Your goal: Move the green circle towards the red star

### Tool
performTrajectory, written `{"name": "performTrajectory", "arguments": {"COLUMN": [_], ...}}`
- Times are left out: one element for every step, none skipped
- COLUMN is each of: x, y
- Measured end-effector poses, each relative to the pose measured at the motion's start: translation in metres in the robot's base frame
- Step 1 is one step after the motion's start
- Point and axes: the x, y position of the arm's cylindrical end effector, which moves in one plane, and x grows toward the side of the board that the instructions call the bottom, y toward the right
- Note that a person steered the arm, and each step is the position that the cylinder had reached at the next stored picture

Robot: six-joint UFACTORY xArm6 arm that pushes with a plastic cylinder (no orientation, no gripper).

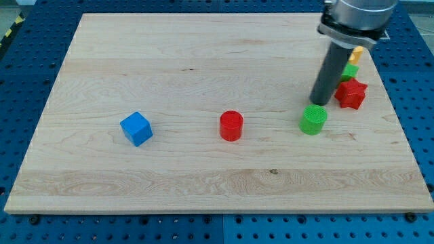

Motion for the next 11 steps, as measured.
{"name": "performTrajectory", "arguments": {"x": [0.002,0.018,0.057,0.076,0.076,0.072,0.073,0.085,0.071,0.049,0.029], "y": [-0.051,-0.071,-0.072,-0.044,0.003,0.044,0.054,0.018,-0.028,-0.031,0.007]}}
